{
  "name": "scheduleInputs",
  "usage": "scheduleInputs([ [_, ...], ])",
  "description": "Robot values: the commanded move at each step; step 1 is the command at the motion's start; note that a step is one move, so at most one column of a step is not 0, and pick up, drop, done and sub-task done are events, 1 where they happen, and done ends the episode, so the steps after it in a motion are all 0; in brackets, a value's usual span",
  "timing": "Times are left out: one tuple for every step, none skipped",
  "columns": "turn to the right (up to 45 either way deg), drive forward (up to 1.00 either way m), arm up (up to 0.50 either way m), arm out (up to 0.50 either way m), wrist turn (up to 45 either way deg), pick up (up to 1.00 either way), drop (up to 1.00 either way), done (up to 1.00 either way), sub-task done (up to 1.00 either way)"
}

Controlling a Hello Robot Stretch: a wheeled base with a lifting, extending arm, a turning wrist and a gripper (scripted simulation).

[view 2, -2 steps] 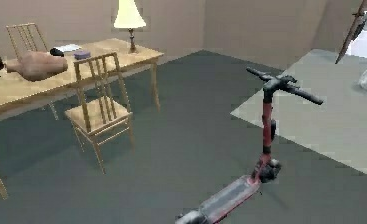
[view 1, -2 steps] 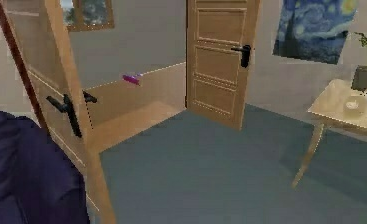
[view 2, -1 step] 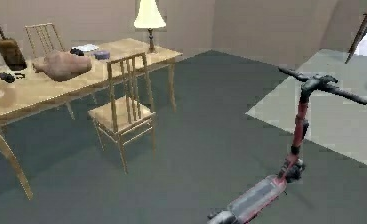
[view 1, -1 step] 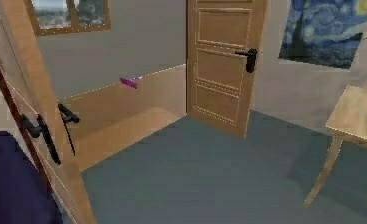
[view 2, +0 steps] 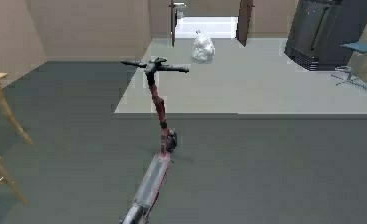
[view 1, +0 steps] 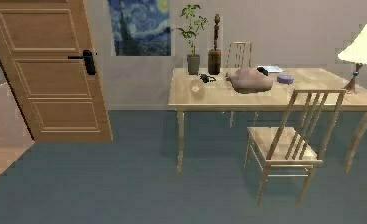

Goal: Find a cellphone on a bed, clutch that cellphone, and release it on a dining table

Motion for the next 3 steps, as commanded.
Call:
scheduleInputs([
  [0.0,0.3,0.0,0.0,0.0,0.0,0.0,0.0,0.0],
  [-36.0,0.0,0.0,0.0,0.0,0.0,0.0,0.0,0.0],
  [0.0,0.95,0.0,0.0,0.0,0.0,0.0,0.0,0.0],
])
